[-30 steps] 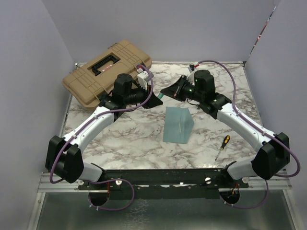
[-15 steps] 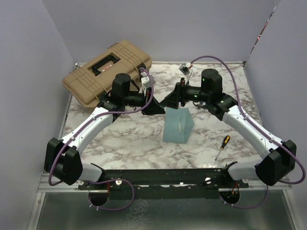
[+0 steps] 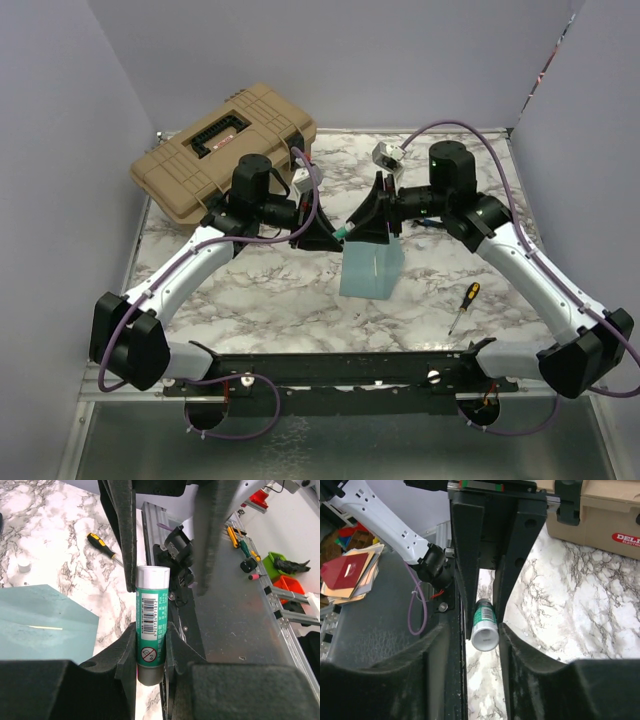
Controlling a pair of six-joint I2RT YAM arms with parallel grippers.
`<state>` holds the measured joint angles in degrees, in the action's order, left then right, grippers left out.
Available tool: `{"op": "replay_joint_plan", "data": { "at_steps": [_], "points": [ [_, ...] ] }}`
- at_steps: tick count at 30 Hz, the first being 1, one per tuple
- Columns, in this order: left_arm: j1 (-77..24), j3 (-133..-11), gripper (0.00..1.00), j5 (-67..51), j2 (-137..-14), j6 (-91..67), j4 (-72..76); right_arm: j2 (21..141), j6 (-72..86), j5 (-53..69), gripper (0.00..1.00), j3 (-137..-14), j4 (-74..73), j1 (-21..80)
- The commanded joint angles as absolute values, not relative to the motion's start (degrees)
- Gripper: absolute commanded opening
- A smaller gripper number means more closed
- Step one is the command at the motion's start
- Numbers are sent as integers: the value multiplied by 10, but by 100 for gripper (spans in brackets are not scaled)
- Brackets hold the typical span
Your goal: Place the letter into the envelope and seal it
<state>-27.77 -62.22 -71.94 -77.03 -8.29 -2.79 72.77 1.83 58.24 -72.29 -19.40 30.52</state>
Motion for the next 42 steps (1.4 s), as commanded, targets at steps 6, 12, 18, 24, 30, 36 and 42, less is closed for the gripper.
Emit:
{"op": "replay_joint_plan", "data": {
  "at_steps": [6, 12, 18, 24, 30, 36, 42],
  "points": [
    [-276, -610, 0, -711, -753, -69, -25, 767, 83, 616, 1, -738, -156, 305],
    [-276, -617, 0, -564, -737, -71, -25, 799, 259, 497, 1, -708, -50, 305],
    [-279, -613, 0, -442, -722, -44, -26, 825, 466, 315, 1, -672, -32, 305],
    [-298, -610, 0, -372, -715, 37, -27, 833, 588, 214, 1, -639, -30, 306],
    [-299, -618, 0, -387, -727, 24, -36, 853, 566, 268, 34, -690, -56, 305],
    [-303, -622, 0, -440, -726, -191, -3, 834, 383, 440, 73, -686, -31, 304],
    [-304, -573, 0, -557, -711, -332, 91, 752, 350, 452, 76, -639, 20, 301]
  ]
}}
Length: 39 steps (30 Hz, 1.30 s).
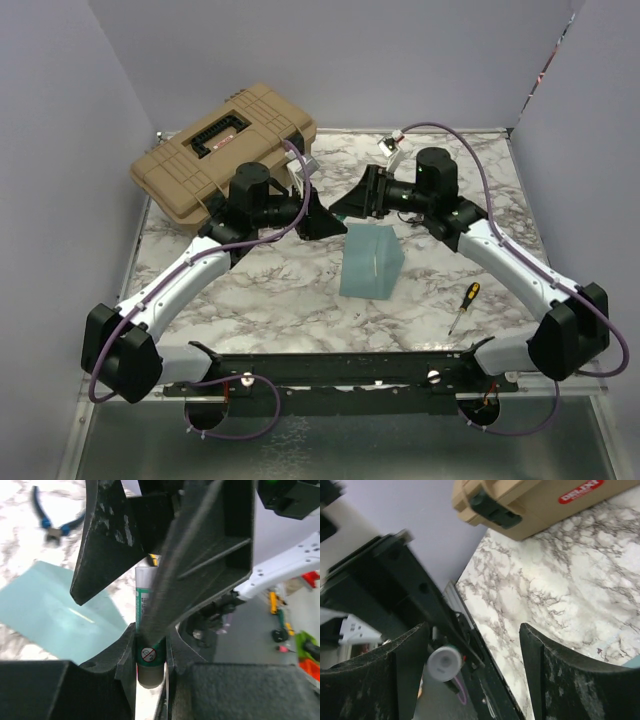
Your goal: Place the letter into the envelope and seal it
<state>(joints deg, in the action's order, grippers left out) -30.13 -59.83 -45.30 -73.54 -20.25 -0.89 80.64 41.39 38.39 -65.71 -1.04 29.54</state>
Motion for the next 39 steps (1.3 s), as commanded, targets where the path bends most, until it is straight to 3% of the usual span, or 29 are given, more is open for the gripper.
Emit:
{"op": "replay_joint_plan", "data": {
  "at_steps": [1, 7, 18, 28, 31, 35, 39],
  "points": [
    [-304, -564, 0, -581, -708, -342, 108, 747, 344, 463, 76, -639, 19, 301],
    [-308, -546, 0, -657, -693, -320, 141, 720, 284, 529, 75, -636, 1, 301],
    [-312, -548, 0, -689, -684, -266, 142, 702, 255, 589, 61, -629, -23, 301],
    [-312, -550, 0, -635, -686, -246, 137, 717, 293, 564, 18, -631, -19, 301],
    [-312, -561, 0, -627, -687, -201, 90, 726, 314, 541, 15, -635, -23, 301],
    [-312, -578, 0, -606, -691, -124, 15, 746, 373, 494, 1, -649, -36, 301],
    [-312, -600, 0, -551, -703, -41, -66, 766, 470, 395, 1, -667, -88, 301]
  ]
}}
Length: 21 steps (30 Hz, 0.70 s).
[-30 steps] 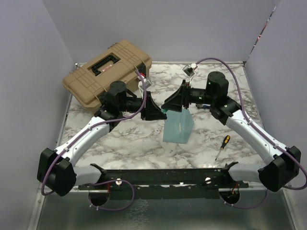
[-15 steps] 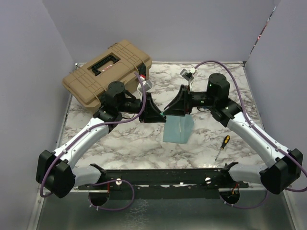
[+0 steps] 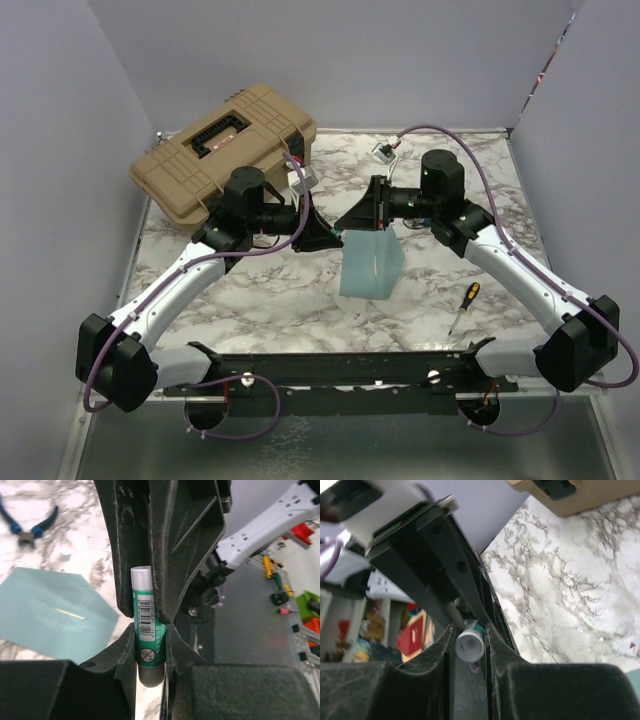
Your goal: Place the letter into the envelope and seal it
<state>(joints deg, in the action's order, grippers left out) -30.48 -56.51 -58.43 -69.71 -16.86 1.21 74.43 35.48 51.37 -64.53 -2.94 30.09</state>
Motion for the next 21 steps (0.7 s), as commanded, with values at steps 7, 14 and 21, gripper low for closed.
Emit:
{"op": "replay_joint_plan", "data": {
  "at_steps": [7, 14, 21],
  "points": [
    [-312, -605, 0, -501, -713, -3, -98, 759, 557, 353, 9, -648, -58, 301],
    [-312, -608, 0, -469, -710, -8, -98, 750, 520, 404, 51, -616, -28, 301],
    [-312, -611, 0, -467, -713, -18, -97, 749, 501, 432, 52, -598, -6, 301]
  ]
}}
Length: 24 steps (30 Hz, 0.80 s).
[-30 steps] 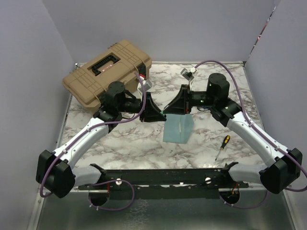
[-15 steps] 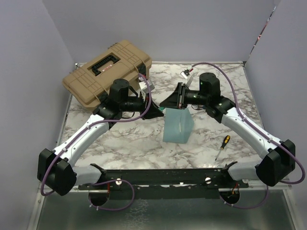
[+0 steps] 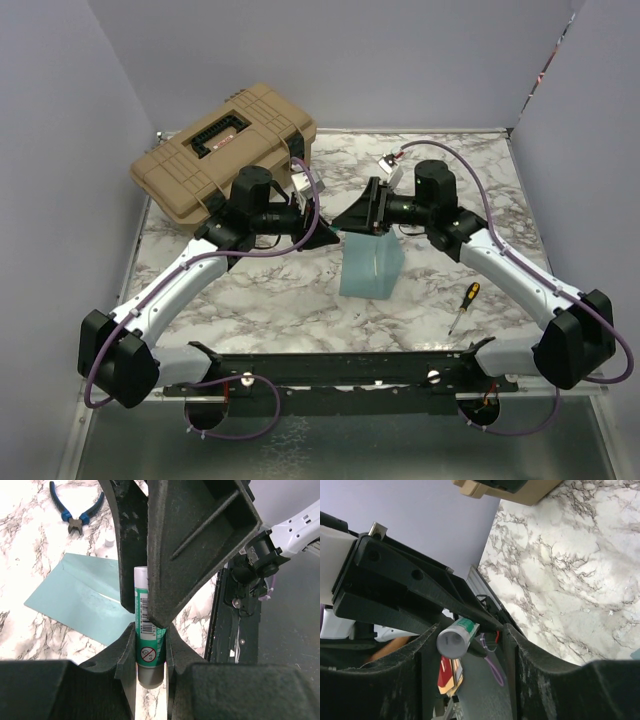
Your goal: Place the letter into the envelope and seal it
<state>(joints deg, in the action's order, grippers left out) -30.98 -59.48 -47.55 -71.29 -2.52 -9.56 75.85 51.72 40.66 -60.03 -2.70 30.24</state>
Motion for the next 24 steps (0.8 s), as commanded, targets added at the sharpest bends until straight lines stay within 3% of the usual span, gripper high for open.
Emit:
{"op": "replay_joint_plan", "data": {
  "at_steps": [1, 7, 8, 9, 12, 14, 17, 24],
  "points": [
    [-312, -611, 0, -468, -712, -19, -98, 751, 500, 434, 50, -599, -5, 301],
    [-312, -615, 0, -465, -709, -31, -96, 747, 517, 436, 8, -589, 46, 301],
    [-312, -620, 6, -459, -708, -39, -94, 741, 520, 431, 4, -584, 58, 301],
    [-312, -623, 20, -451, -706, -47, -94, 733, 522, 422, 2, -580, 68, 301],
    [-310, -622, 61, -418, -694, -61, -95, 710, 520, 389, 1, -573, 73, 301],
    [-306, -617, 77, -402, -683, -69, -94, 703, 509, 386, 0, -577, 68, 301],
    [-295, -617, 86, -404, -679, -101, -88, 698, 502, 386, 0, -577, 62, 301],
    [-273, -606, 93, -481, -671, -229, -7, 700, 507, 396, 0, -582, 48, 301]
  ]
}}
